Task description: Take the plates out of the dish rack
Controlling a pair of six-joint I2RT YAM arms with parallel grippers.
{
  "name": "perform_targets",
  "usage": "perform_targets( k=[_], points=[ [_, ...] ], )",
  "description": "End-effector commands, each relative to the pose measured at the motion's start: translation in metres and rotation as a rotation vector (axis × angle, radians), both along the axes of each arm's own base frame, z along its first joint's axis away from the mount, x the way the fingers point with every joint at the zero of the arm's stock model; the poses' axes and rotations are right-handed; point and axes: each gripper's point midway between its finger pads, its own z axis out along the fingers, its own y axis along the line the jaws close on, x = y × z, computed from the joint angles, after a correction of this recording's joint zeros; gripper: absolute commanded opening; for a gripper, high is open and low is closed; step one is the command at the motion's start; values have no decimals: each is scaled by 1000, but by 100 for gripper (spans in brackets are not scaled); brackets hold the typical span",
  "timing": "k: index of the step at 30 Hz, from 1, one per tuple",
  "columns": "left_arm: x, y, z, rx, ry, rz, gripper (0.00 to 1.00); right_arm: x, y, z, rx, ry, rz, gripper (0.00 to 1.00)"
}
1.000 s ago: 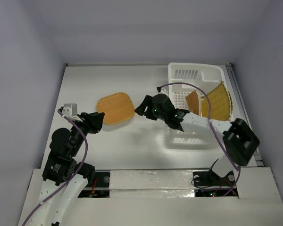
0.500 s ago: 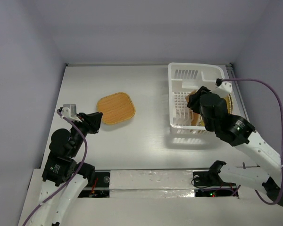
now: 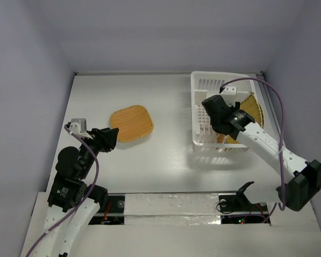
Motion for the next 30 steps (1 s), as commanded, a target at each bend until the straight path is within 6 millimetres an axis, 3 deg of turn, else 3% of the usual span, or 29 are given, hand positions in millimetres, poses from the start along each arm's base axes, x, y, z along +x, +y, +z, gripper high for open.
perform_targets(
  k=[1,7,12,20,27,30],
  points=[
    [-2,1,17,-19,-58,0,40,8,-8,6,-92,15,4,63],
    [-3,1,18,-20,-63,0,41,18,-8,-11,-188,97,10,58],
    [-3,2,19,-22,-69,0,41,23,-10,-15,-251,133,-1,43],
    [-4,2,20,-23,-73,0,42,23,-19,-2,-322,136,-28,17],
    [-4,1,20,-23,-72,-3,42,21,-27,14,-359,120,-52,0],
    [-5,1,21,-24,-76,-3,42,20,-25,22,-364,105,-47,0]
  ],
)
